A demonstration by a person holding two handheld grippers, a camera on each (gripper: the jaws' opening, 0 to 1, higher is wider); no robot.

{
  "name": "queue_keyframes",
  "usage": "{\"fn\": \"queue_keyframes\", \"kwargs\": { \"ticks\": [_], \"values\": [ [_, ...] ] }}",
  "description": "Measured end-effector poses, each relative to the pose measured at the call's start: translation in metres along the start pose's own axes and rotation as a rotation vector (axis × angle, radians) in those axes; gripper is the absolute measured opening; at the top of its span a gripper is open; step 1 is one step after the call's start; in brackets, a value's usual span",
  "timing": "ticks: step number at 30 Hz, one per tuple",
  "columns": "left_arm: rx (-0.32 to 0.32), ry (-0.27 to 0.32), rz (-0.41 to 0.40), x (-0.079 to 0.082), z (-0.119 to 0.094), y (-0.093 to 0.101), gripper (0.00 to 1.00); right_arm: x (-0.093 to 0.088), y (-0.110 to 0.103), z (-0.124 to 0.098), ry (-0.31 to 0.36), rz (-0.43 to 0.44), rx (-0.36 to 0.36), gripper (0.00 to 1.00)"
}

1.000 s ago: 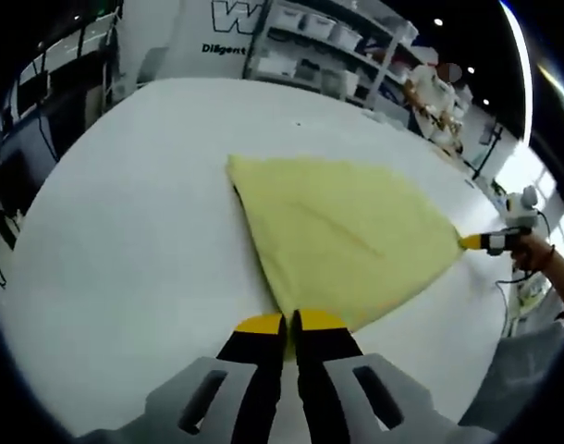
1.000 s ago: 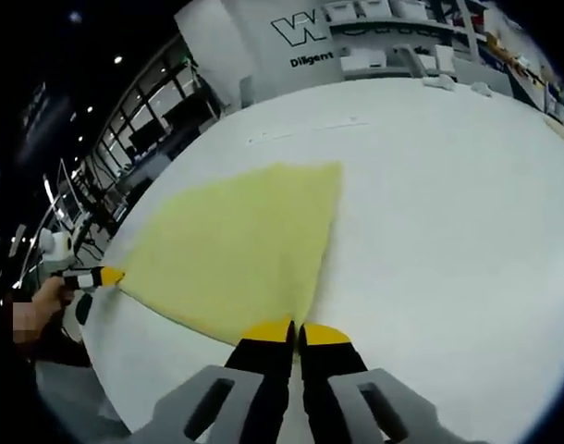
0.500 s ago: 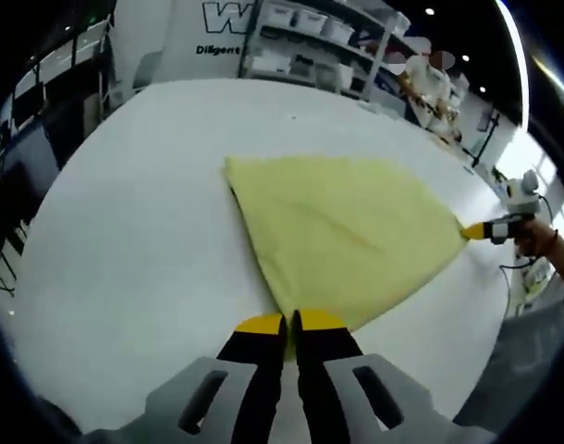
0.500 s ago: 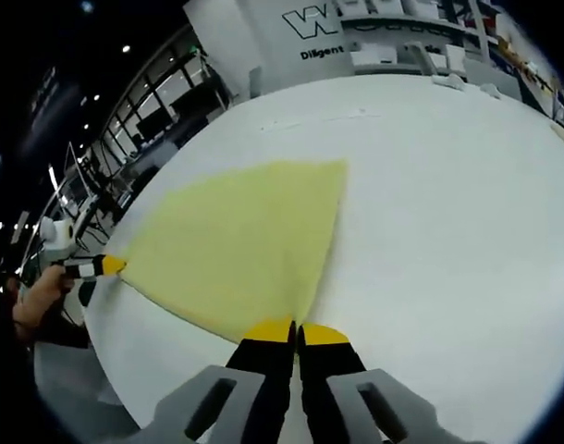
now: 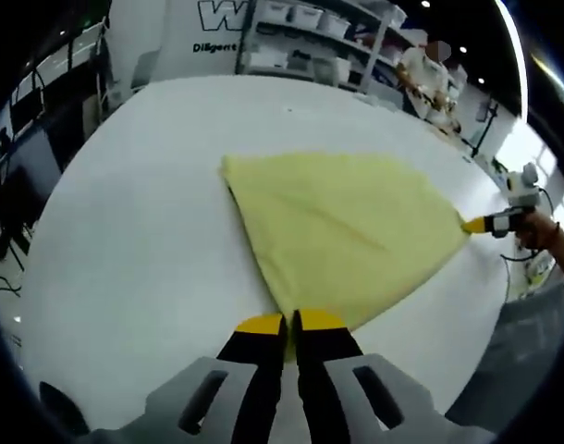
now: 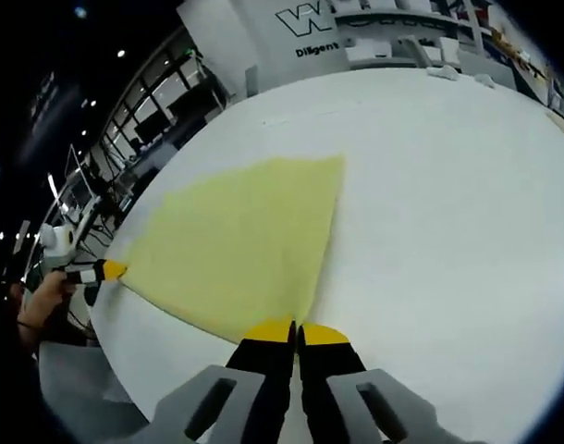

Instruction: Fold the garment on the visible template until the final outline fits inside the template.

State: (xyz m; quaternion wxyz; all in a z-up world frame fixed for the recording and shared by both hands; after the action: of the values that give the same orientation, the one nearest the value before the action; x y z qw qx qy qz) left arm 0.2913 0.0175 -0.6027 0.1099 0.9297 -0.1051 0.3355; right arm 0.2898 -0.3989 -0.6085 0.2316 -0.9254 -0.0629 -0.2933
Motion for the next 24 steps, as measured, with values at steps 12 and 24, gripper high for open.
{"fn": "queue_keyframes", "kwargs": {
  "ticks": [12, 24],
  "values": [
    [0.027, 0.031, 0.004, 0.000, -0.003, 0.000, 0.10, 0.003, 0.001, 0.000, 0.048, -0.025, -0.025, 0.04],
    [-0.006, 0.120, -0.037, 0.016, -0.030, 0.011, 0.54, 0.015, -0.026, -0.026, 0.145, -0.109, 0.003, 0.63]
  ]
}}
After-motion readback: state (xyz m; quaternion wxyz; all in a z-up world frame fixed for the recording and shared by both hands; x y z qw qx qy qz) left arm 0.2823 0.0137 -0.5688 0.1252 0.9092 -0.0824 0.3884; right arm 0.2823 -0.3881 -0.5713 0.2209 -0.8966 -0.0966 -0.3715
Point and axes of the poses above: the point that each gripper's makers call its tool centre point, and the gripper's own axes: z roughly forward along the fingers, y roughly to its right, x roughly out of its top, the point moved 9 cm from there along -z, roughly backward along the fingers, and after that the axes turned 4 degrees about x, right-handed, at the moved point
